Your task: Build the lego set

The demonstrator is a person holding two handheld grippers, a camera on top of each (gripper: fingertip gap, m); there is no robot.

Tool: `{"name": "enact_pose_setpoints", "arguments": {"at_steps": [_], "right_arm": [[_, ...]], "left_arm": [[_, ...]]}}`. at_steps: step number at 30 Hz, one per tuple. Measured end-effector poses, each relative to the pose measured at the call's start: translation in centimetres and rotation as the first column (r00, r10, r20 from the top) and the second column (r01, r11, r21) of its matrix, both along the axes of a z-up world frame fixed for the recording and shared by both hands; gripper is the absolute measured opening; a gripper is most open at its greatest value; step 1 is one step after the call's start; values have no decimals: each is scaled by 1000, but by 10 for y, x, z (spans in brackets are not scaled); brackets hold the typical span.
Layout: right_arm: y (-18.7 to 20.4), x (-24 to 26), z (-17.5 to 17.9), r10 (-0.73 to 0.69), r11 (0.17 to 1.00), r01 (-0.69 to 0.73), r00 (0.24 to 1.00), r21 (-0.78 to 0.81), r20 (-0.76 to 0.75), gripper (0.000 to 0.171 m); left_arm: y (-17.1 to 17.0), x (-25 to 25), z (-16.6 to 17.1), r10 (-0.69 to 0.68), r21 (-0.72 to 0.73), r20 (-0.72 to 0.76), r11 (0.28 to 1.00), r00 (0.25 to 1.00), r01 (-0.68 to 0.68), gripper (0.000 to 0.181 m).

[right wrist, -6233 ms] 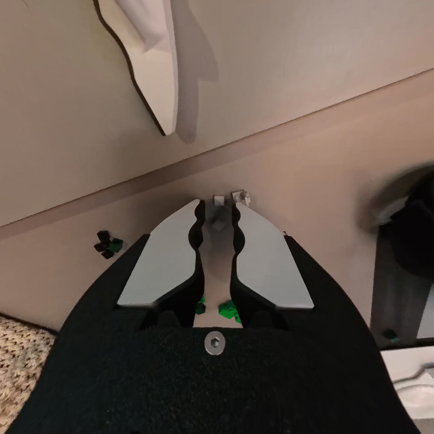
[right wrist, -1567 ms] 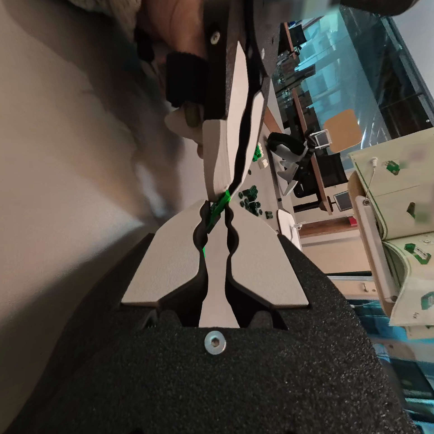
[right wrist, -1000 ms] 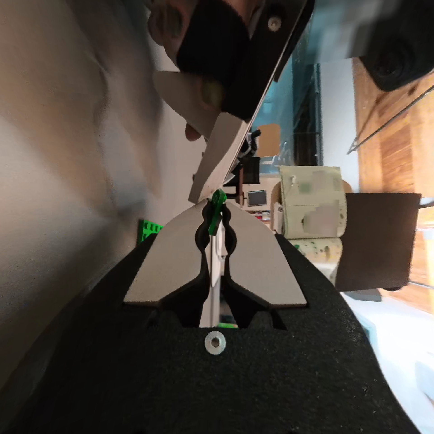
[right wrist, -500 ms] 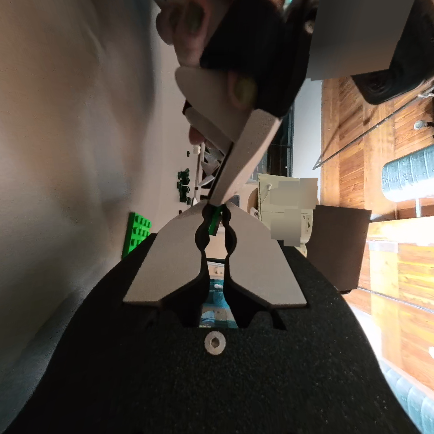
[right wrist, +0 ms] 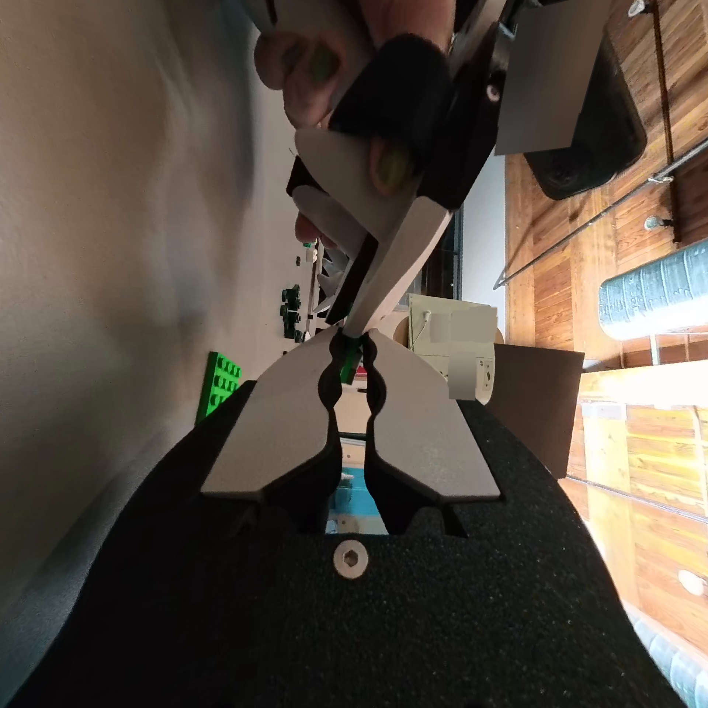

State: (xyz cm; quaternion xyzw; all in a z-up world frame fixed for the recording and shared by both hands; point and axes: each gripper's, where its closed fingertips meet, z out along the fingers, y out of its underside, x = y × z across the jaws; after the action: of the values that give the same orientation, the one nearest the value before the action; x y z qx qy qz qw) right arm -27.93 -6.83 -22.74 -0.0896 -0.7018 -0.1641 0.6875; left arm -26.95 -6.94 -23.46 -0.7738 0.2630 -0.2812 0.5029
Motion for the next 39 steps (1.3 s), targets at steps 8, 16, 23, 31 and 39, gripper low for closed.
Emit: {"name": "enact_pose_setpoints", "arguments": {"at_steps": [8, 16, 23, 31, 39], "right_arm": [[3, 2, 0, -11, 1000, 11, 1000, 16, 2, 7], [3, 2, -1, -14, 999, 14, 1000, 31, 6, 7], [4, 3, -2, -20, 999, 20, 1000, 33, 12, 7], [11, 6, 1, -80, 996, 80, 997, -27, 9, 7], [14, 5, -6, -83, 996, 84, 996, -37, 33, 6]], "left_arm": [[-3, 5, 2, -16, 79, -68, 997, 998, 21, 41], [-3, 4, 0, -19, 52, -57, 998, 998, 22, 37], [-2, 3, 0, -3, 59, -65, 998, 998, 7, 33], [7, -12, 3, 116, 200, -170, 976, 979, -81, 0], [9, -11, 3, 121, 201, -171, 976, 978, -86, 18]]}}
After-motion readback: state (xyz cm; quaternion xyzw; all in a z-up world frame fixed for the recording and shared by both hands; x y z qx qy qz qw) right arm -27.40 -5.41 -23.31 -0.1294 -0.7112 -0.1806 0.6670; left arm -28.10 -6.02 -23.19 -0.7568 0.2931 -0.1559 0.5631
